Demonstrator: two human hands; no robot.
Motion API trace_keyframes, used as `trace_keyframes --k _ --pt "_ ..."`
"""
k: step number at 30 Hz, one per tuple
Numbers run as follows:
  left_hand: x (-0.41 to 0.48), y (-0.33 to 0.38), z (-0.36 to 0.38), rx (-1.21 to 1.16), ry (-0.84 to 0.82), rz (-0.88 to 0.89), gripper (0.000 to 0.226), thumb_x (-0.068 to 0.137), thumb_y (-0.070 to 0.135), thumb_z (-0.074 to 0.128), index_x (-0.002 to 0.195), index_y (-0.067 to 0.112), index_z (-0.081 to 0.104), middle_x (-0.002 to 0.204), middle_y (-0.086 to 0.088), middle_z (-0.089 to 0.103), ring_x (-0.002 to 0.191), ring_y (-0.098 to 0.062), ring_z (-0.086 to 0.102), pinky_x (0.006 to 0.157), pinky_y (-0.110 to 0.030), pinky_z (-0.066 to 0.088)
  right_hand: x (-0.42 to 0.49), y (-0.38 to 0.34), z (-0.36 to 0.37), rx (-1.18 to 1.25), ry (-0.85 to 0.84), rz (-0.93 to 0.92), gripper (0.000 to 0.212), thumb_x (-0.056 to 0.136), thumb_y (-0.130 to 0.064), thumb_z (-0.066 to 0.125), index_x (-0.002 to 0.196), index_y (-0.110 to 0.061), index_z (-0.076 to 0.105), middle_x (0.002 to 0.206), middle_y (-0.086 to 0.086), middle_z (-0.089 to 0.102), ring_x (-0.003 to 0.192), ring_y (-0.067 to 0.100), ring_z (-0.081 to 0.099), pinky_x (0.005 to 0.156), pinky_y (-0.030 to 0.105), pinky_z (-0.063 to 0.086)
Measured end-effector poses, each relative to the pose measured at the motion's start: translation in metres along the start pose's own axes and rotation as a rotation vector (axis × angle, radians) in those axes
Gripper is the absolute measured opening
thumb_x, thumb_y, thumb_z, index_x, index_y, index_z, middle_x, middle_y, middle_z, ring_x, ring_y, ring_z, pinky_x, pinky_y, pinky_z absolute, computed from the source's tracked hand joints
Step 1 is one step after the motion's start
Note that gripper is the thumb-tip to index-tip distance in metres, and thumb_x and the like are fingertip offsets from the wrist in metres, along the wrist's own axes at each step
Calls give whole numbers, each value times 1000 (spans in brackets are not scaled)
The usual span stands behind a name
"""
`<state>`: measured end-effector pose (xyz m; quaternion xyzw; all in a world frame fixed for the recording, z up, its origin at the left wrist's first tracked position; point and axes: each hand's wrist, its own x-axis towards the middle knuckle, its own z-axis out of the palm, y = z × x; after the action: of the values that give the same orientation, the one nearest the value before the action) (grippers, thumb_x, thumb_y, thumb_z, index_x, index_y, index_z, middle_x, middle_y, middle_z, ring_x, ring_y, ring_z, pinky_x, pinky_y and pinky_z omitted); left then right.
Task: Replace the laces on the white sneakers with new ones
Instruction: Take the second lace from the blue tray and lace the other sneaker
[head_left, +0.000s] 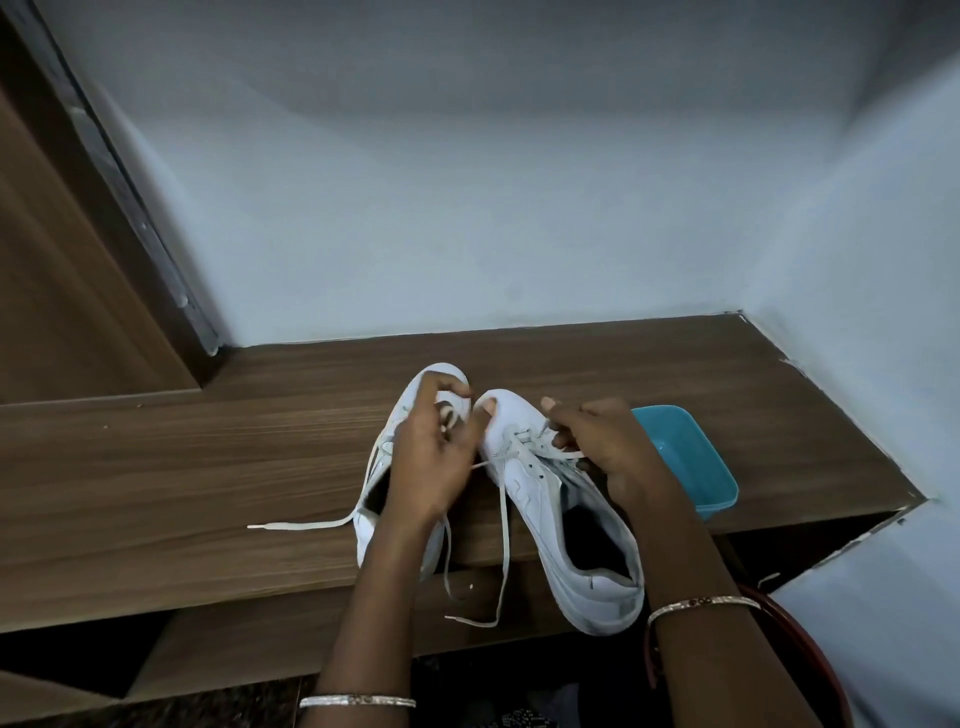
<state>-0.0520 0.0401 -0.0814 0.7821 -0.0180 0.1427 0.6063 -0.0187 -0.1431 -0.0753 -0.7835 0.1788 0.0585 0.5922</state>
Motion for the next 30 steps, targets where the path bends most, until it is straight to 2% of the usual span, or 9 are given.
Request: trace_keyframes --k 4,8,12,17,21,23,26,28,30 --pt "-4 -9 6 706 -292 81 41 80 61 68 113 36 65 98 11 67 90 -7 63 74 -30 53 -3 -6 0 196 -40 47 28 92 -32 70 79 -7 73 61 1 62 51 10 49 52 24 39" --pt "-3 -17 7 798 -250 65 29 90 56 59 88 30 72 81 7 70 85 -16 65 68 -34 53 -5 -10 -3 353 -65 75 39 96 -41 62 92 -3 73 68 5 69 54 13 55 54 25 40" --pt "2 -16 7 330 -201 -42 35 101 34 50 68 24 56 59 11 54 60 -7 51 60 -30 37 -2 -6 -2 357 -50 76 55 100 -49 49 95 0 72 81 13 73 64 18 64 57 26 49" --pt "8 -2 10 -416 -24 -362 39 104 22 43 90 -11 59 72 0 68 58 -14 48 59 -28 39 0 -2 -8 282 -21 62 39 101 -36 55 85 -6 75 77 8 73 62 14 63 57 25 49" --pt "9 10 5 -900 66 -463 37 104 22 41 68 12 47 58 -3 56 58 -19 61 81 -36 47 -1 6 -11 86 -40 8 18 91 -25 70 90 -8 75 77 5 71 65 11 60 60 25 48" --pt "8 9 1 -1072 91 -525 40 104 26 43 65 17 42 52 2 36 43 -15 46 81 -38 51 -1 8 -12 9 -95 4 9 85 -14 75 93 -10 75 80 4 72 69 11 61 63 27 51" --pt "7 8 0 -845 157 -527 41 101 29 51 62 21 37 52 5 26 40 -10 22 45 -25 33 -3 7 -14 -15 -179 45 15 84 -6 74 98 -11 73 81 4 71 68 11 60 62 25 51" --pt "6 7 1 -464 189 -379 44 97 31 60 62 21 35 54 5 28 45 -12 21 45 -25 20 -3 6 -16 -24 -186 54 14 86 -4 71 98 -11 73 81 4 71 66 11 59 60 24 50" --pt "4 1 2 -81 133 -150 43 90 34 69 68 13 39 56 6 35 49 -11 29 49 -29 29 -3 8 -18 -34 -177 39 13 86 -5 70 97 -11 73 82 4 71 66 11 59 61 25 49"
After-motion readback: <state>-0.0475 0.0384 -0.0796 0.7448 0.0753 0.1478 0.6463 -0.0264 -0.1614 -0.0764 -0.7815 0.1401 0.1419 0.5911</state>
